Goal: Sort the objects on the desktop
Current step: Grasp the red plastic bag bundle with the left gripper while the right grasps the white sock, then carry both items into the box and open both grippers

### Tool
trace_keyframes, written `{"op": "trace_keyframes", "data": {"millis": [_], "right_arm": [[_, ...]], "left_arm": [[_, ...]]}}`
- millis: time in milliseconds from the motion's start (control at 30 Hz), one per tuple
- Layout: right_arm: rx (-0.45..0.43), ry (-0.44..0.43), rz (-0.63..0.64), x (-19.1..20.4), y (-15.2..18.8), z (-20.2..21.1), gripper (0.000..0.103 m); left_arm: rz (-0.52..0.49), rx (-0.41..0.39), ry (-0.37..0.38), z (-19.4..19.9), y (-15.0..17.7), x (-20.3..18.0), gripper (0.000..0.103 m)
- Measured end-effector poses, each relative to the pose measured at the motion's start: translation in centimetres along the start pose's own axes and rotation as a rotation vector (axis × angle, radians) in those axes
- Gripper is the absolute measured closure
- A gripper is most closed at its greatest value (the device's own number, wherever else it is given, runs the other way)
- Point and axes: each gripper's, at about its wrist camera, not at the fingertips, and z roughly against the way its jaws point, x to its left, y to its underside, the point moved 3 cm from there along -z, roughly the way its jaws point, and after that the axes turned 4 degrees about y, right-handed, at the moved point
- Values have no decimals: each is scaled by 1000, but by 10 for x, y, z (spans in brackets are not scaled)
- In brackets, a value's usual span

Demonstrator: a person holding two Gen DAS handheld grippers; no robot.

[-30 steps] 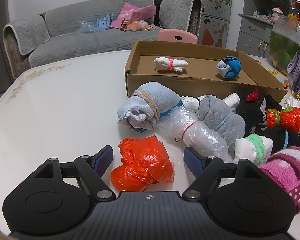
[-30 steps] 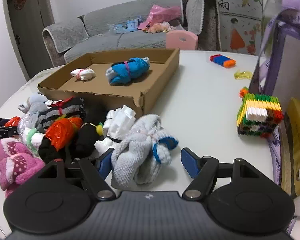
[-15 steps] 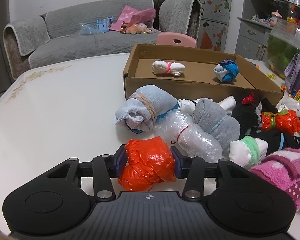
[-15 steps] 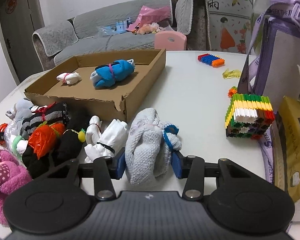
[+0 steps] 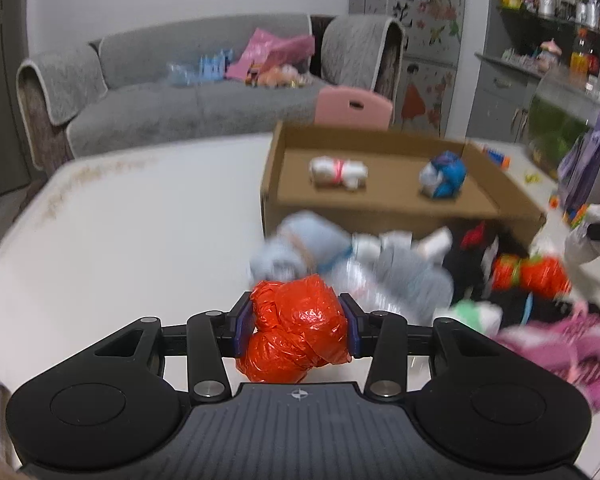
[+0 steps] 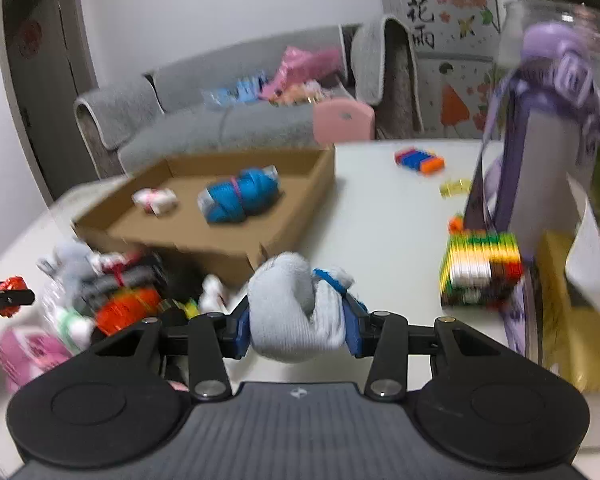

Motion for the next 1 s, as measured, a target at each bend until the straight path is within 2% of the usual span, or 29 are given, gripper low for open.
{"op": "trace_keyframes", "data": {"millis": [200,533,667,767,1000], "right_arm": [[-7,-36,-29,2,-24,-5,64],[-36,-82,3,22,-75,-11,64],[-26,-110,19,33,-97,-29,64],[12,-121,30,40,-104,-53,64],[118,-85,64,49,-98,-107,64]], "left_arm": [[-58,-45,8,5,-44,-12,52],[-87,-37,57,-27,-100,-34,52],[-95,3,81,-58,-121,-43,52],[-115,45,92,-91,-129,-50,52],[-145,159,98,-161,-117,-51,52]]}}
